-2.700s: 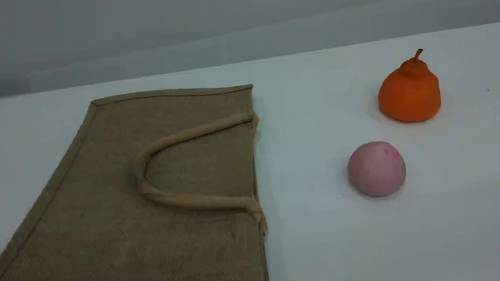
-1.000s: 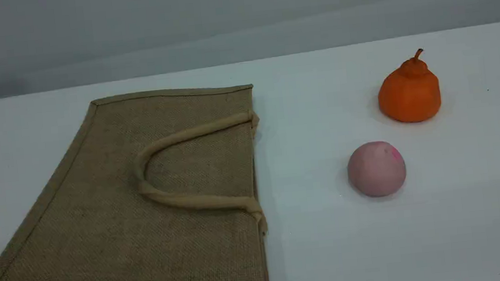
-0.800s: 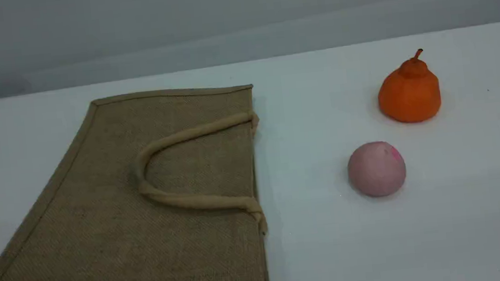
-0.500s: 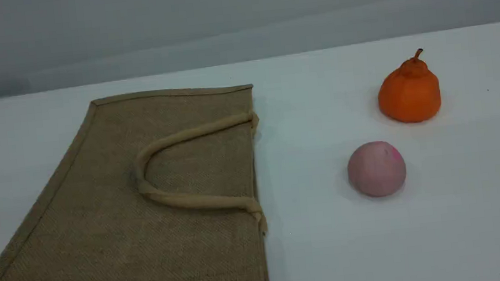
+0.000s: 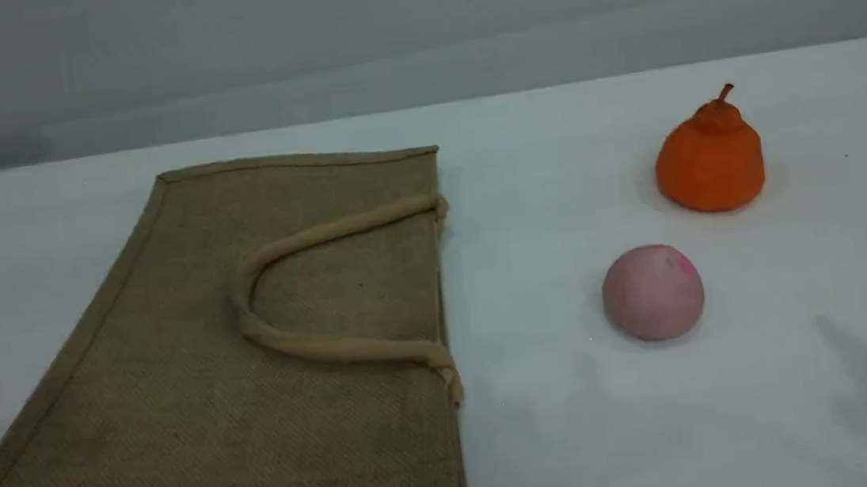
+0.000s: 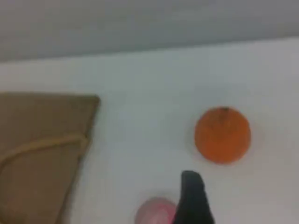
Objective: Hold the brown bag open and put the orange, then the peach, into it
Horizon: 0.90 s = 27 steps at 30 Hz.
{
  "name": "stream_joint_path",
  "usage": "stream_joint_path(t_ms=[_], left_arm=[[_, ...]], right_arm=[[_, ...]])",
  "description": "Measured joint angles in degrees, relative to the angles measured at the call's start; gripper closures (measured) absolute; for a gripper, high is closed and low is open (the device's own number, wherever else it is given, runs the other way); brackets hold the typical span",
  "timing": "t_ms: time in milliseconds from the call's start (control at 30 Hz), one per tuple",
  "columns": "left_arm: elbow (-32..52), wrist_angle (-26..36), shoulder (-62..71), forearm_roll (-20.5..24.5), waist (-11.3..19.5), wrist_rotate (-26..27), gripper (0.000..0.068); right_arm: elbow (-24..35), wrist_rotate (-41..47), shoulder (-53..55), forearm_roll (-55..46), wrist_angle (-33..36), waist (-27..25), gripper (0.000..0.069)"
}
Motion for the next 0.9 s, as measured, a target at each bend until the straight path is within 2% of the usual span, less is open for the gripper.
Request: stream_joint_path(t_ms=[133, 267, 567, 733, 900], left_arm=[[-3.56, -0.27, 10.46, -3.01, 0.00, 0.89, 0.0225], [-8.23, -0.14, 20.17, -6.59, 0.00, 4.02, 0.0225], [-18.84, 2.34, 38.56, -20.11, 0.00, 14.91, 0.0225], [-22.55, 2.58, 45.13, -21.77, -0.12, 15.19, 0.0225], [-23.32, 3.62, 48.90, -21.70, -2.28, 15.20, 0.0225]], right_arm=[[-4.97, 0.00, 9.71, 0.00, 0.39, 0.00, 0.0265], [-8.98, 0.00, 17.46, -0.06, 0.40, 0.00, 0.0265], [-14.32, 0.00, 27.37, 0.98, 0.16, 0.00, 0.0265], [-14.32, 0.00, 27.68, 0.98, -0.26, 0.00, 0.0265], [-14.32, 0.05, 27.68, 0.98, -0.45, 0.00, 0.0266]])
